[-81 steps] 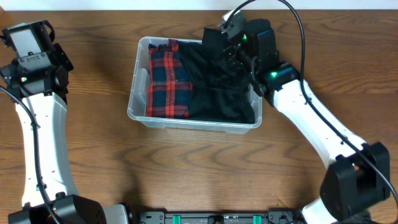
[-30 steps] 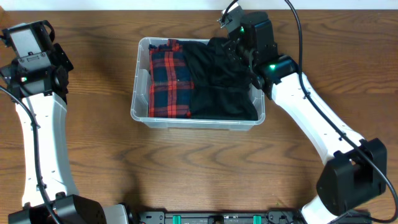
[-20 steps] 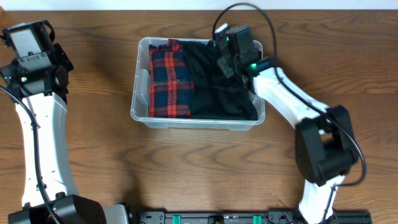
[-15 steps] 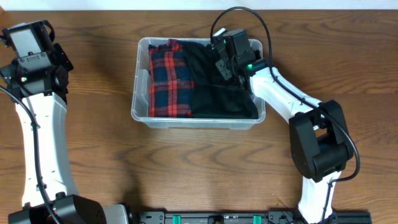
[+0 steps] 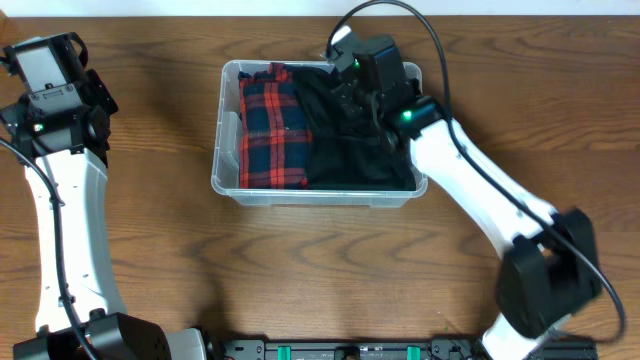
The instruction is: Pack container
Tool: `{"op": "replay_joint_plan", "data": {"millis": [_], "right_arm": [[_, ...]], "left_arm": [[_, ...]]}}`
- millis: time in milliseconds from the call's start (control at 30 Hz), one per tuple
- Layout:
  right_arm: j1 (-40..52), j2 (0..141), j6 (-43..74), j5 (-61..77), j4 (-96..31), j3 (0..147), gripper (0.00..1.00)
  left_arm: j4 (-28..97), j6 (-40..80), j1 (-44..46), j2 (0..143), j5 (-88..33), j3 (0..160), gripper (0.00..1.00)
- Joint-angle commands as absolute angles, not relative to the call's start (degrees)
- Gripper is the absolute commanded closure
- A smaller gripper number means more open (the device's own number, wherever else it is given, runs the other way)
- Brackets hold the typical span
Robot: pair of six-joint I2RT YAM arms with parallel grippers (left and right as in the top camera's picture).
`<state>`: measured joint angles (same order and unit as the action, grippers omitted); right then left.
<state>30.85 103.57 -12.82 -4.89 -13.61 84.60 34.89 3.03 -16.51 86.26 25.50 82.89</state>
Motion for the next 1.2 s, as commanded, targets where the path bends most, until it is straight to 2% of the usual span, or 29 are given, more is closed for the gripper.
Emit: {"op": "replay_joint_plan", "data": {"millis": [0,500,667,767,1000,1167], "right_arm": [[32.7,103.6,-12.9,-0.4,-14.1,84.7,0.91],[33.3,118.8,-11.2,0.6,-15.7,84.6,0.88],[33.3,114.7,-11.2,0.4,-15.9,85.2,0.87],[33.0,109.5,-11.2,-4.6,-17.0,85.2,0.87],[29.5,99.6,-7.1,-24.6,-24.4,85.2,0.99],[24.2,98.0,0.4,-24.7,-30.3,85.2,0.99]], "left_arm": [[34.9,3.7,-16.8,86.5,26.0,82.6,0.02],[34.9,3.7,-16.8,86.5,26.0,82.6,0.02],[34.9,3.7,-16.8,86.5,26.0,82.6,0.02],[34.9,3.7,-16.8,86.5,26.0,82.6,0.02],[34.9,3.7,-16.8,86.5,26.0,82.6,0.02],[34.9,3.7,-16.8,86.5,26.0,82.6,0.02]]}}
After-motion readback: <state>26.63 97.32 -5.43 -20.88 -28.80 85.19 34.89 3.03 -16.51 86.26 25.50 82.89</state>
